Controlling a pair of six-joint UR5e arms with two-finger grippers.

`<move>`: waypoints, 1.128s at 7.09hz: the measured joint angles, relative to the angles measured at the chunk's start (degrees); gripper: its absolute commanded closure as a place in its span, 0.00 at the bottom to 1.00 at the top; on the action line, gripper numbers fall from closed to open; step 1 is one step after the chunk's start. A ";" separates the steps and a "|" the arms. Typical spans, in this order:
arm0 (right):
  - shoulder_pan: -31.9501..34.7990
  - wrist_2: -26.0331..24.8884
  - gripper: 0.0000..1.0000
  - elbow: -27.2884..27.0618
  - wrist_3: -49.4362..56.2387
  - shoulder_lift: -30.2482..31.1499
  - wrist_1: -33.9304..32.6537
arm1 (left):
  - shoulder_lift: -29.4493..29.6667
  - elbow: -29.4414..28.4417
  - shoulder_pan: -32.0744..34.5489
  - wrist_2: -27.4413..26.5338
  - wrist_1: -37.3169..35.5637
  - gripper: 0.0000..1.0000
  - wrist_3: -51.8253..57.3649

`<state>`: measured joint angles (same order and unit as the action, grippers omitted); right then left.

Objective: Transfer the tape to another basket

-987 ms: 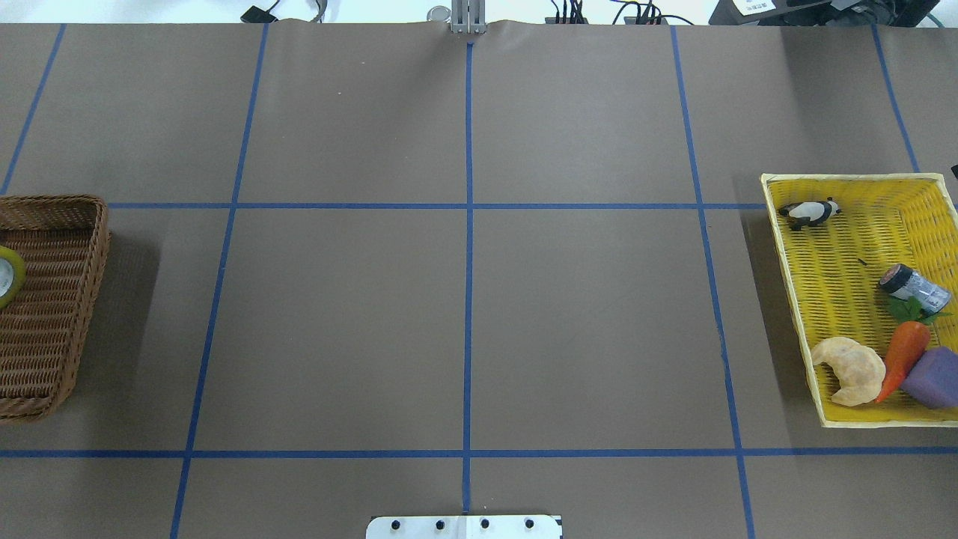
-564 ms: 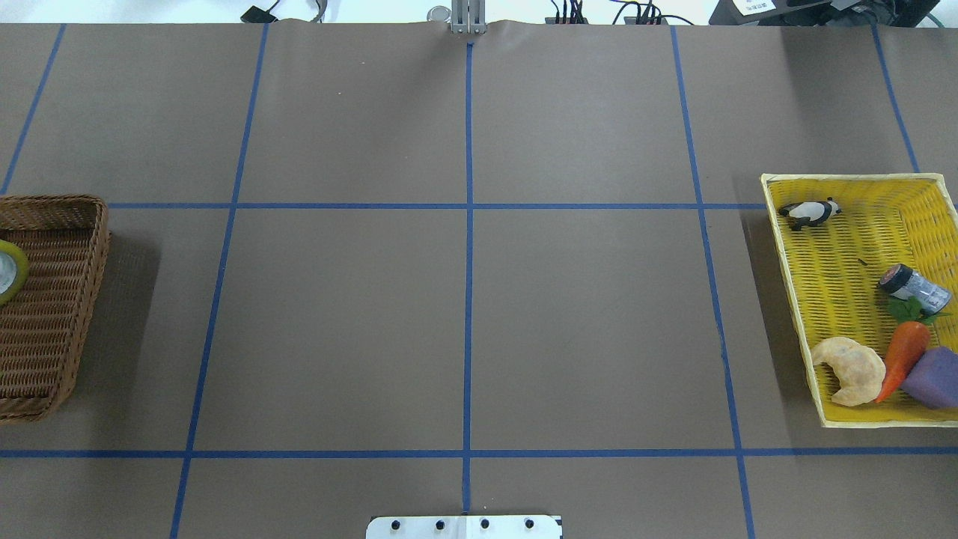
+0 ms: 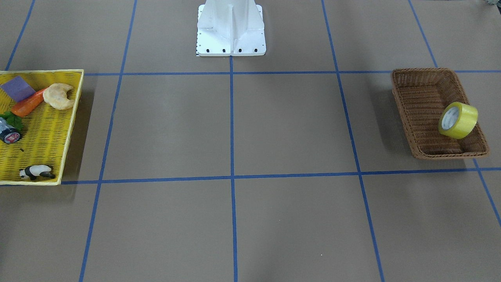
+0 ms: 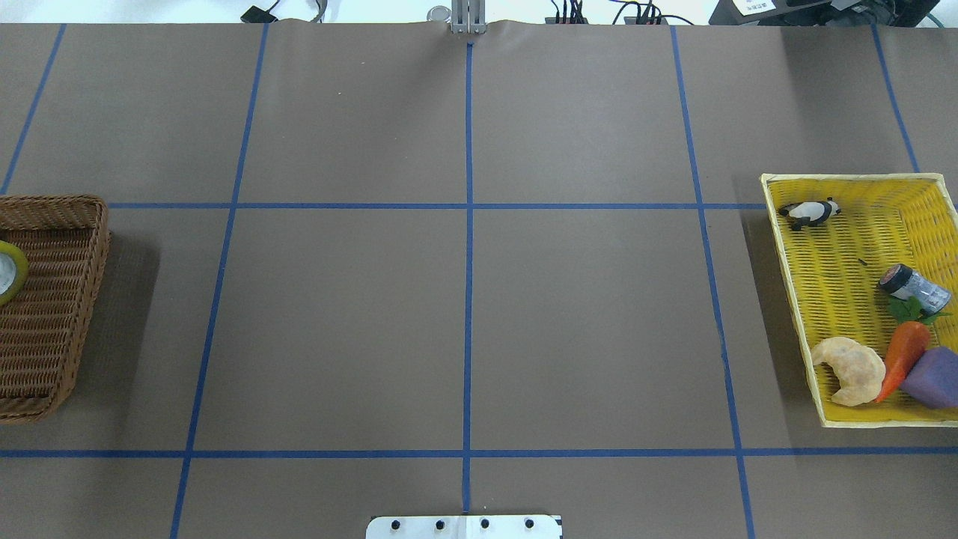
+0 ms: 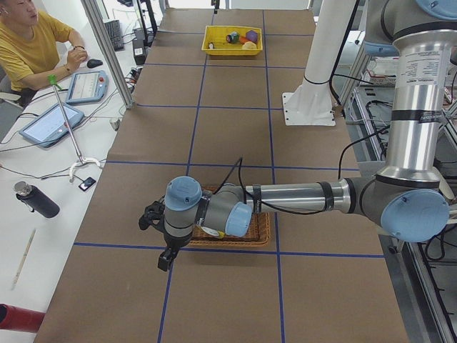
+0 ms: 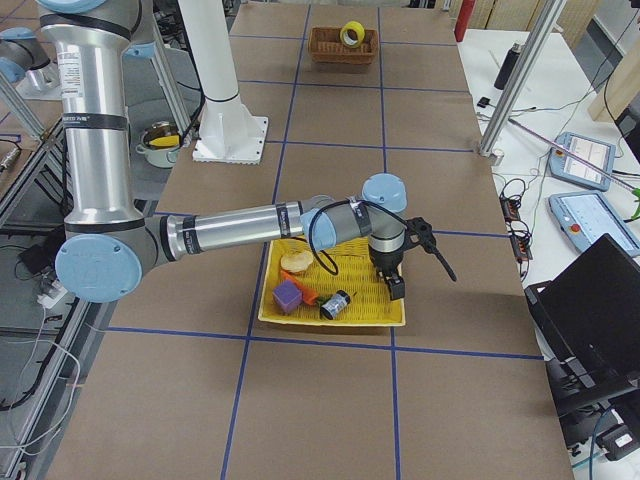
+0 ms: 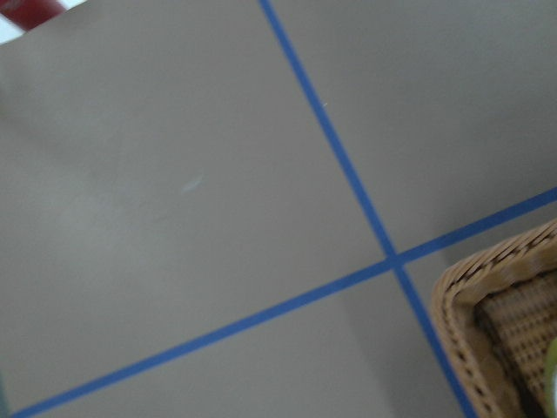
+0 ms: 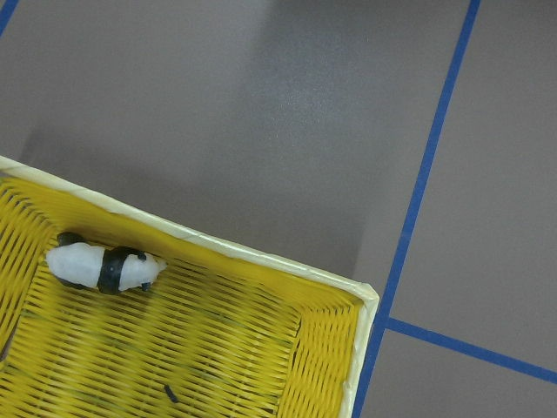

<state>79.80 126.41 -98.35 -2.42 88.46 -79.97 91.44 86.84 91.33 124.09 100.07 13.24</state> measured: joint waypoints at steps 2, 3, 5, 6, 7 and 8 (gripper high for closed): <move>0.17 0.14 0.00 0.07 0.04 0.99 -0.16 | 0.29 3.39 0.65 3.83 -16.19 0.02 0.53; 0.45 0.53 0.00 0.07 0.04 1.62 -0.37 | -1.35 4.62 0.98 6.81 -16.06 0.02 0.42; 2.49 3.36 0.00 -0.31 0.21 3.32 -2.91 | -3.92 5.22 1.18 11.49 -10.99 0.02 -0.03; 3.29 3.73 0.00 -0.32 0.32 4.77 -3.75 | -4.31 5.13 1.21 12.72 -9.92 0.02 -0.08; 3.89 3.39 0.00 0.01 0.39 6.04 -4.10 | -4.46 5.24 1.22 13.26 -9.49 0.02 -0.05; 4.63 2.84 0.00 0.55 0.45 6.82 -4.12 | -4.52 5.36 1.22 13.43 -9.33 0.02 0.05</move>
<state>84.43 129.25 -97.79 -1.98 95.28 -84.09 86.93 92.20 92.55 137.52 90.74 13.29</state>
